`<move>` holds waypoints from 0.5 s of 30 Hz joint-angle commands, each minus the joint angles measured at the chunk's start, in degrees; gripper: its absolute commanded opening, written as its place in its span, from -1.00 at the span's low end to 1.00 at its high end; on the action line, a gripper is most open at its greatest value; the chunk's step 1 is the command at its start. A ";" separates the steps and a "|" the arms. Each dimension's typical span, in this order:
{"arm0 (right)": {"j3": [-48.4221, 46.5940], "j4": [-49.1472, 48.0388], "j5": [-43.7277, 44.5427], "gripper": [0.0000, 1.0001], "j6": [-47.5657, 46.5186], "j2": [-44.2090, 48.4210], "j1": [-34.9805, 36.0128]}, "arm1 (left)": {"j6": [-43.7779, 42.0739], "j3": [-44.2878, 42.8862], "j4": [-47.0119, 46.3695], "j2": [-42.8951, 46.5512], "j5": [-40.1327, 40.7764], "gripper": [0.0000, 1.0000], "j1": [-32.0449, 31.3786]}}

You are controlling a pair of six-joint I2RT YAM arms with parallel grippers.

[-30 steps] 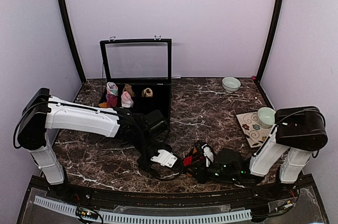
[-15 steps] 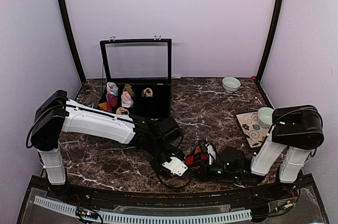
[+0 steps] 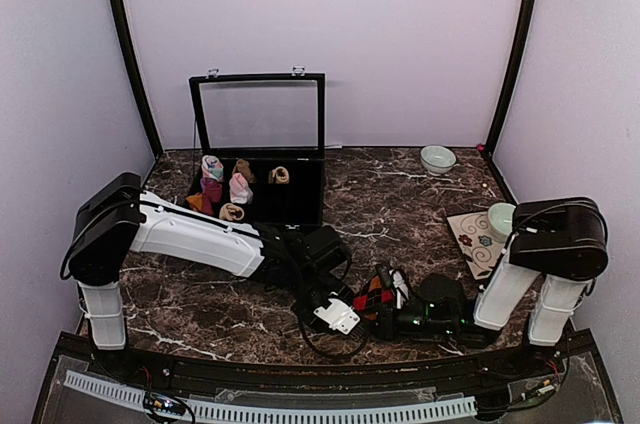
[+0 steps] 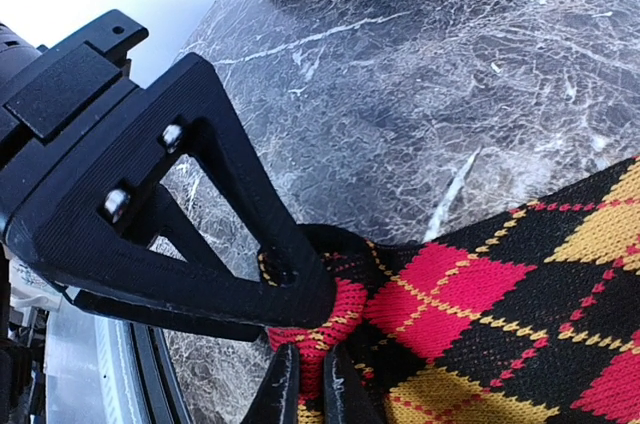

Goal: Roll the socks
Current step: Roll the sock at the center of the board.

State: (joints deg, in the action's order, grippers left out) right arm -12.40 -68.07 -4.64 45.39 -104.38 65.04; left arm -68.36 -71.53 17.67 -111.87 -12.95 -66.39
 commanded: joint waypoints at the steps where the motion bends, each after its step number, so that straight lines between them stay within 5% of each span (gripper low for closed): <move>1: 2.19 21.71 -0.84 -0.86 -0.61 -2.56 -0.87 | -0.38 1.54 -0.28 -1.24 0.69 0.06 -0.23; 6: 0.89 24.25 -1.40 -0.74 -2.39 -0.59 -0.93 | 0.06 1.14 -1.03 -2.80 1.25 -0.44 -0.14; 9: 1.07 26.01 0.22 -0.62 -3.66 2.26 -0.92 | 0.80 -0.77 1.64 -5.32 1.35 -0.93 -0.14; 15: 1.78 29.34 2.44 -0.53 -4.52 7.86 -0.96 | 0.81 -1.52 4.38 -7.13 1.71 -1.00 -0.05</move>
State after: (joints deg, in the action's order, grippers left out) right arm -13.47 -56.60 -4.60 42.26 -97.10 64.36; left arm -67.88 -74.46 16.01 -114.93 -11.73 -66.22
